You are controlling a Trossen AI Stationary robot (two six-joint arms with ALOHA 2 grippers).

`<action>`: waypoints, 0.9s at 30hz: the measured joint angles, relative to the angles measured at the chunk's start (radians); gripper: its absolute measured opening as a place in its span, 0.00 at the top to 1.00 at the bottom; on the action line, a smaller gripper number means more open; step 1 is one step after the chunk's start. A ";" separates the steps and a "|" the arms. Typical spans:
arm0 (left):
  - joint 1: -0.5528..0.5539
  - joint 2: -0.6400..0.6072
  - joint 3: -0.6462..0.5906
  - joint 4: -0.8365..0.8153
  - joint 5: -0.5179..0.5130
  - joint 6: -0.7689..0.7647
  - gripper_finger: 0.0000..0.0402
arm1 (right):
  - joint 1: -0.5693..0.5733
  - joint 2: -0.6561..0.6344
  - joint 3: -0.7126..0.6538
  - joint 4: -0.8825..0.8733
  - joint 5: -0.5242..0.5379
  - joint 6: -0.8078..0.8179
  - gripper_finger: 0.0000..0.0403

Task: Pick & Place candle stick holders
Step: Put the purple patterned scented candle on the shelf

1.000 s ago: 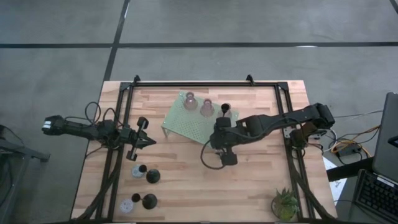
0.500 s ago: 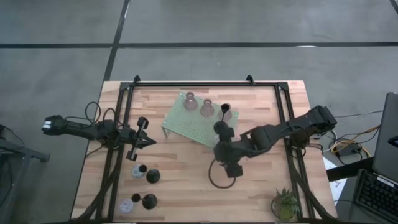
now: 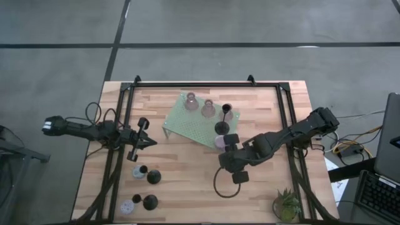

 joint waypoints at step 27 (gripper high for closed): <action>0.000 0.000 0.000 0.000 0.000 0.000 0.96 | -0.040 0.002 -0.055 0.003 0.105 -0.084 0.98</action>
